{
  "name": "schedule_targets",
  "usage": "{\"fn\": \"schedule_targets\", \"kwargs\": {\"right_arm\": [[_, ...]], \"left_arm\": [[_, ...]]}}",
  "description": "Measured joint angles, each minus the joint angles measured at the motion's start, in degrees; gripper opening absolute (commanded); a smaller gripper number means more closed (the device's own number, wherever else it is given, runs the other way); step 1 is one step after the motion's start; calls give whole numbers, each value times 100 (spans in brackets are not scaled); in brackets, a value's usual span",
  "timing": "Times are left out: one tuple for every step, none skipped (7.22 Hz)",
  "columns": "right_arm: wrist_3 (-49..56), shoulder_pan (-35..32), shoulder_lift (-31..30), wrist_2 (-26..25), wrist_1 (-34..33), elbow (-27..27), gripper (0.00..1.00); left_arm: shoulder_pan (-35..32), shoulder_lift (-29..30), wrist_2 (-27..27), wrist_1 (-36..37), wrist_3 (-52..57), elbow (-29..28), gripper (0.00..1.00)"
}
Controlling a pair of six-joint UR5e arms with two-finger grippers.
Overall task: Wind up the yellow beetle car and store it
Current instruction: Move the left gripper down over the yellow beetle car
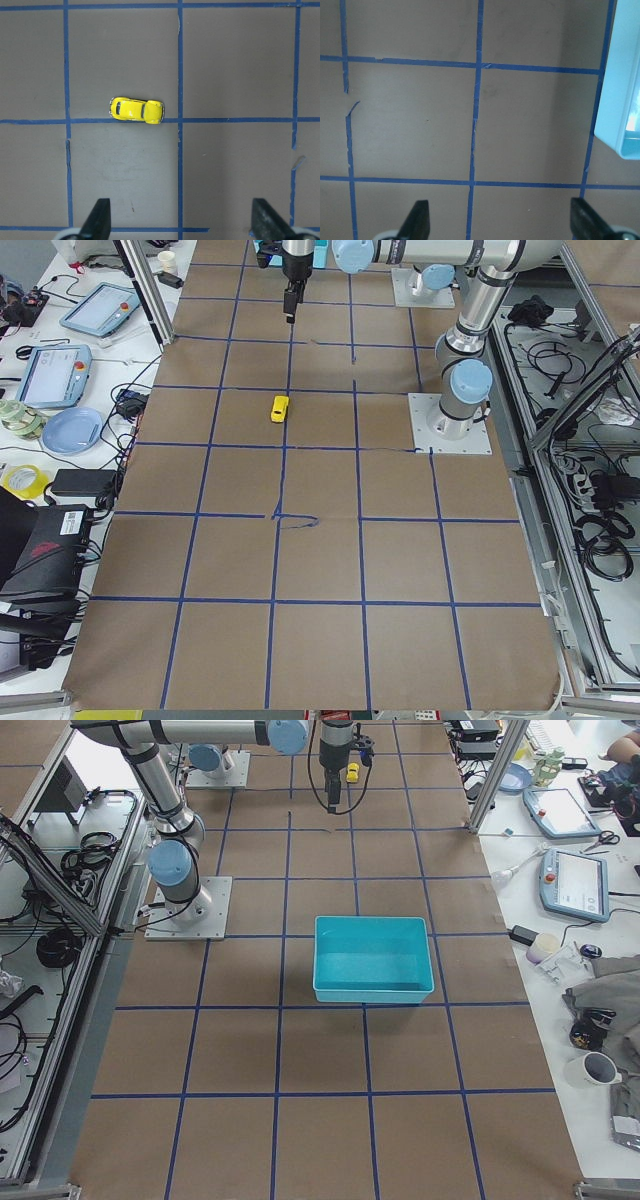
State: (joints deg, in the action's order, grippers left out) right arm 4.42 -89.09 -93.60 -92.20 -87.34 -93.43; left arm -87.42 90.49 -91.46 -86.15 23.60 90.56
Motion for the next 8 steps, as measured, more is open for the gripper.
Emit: {"fn": "schedule_targets", "kwargs": {"right_arm": [[3, 3, 0, 0, 14, 0, 100], [2, 10, 0, 0, 27, 0, 100], [11, 20, 0, 0, 30, 0, 100], [18, 27, 0, 0, 22, 0, 100], [20, 30, 0, 0, 18, 0, 100], [17, 32, 0, 2, 14, 0, 100], [15, 32, 0, 4, 12, 0, 100], [15, 32, 0, 2, 9, 0, 100]], "left_arm": [[47, 122, 2, 26, 868, 128, 100], [122, 264, 26, 108, 1852, 293, 100], [215, 401, 35, 274, 2894, 487, 100], [291, 520, 14, 597, 3889, 701, 100], [334, 653, -16, 1047, 4910, 935, 100], [349, 786, -74, 1498, 5774, 1169, 100], [354, 910, -143, 1969, 6471, 1386, 100], [364, 1074, -181, 2414, 7053, 1572, 98]]}}
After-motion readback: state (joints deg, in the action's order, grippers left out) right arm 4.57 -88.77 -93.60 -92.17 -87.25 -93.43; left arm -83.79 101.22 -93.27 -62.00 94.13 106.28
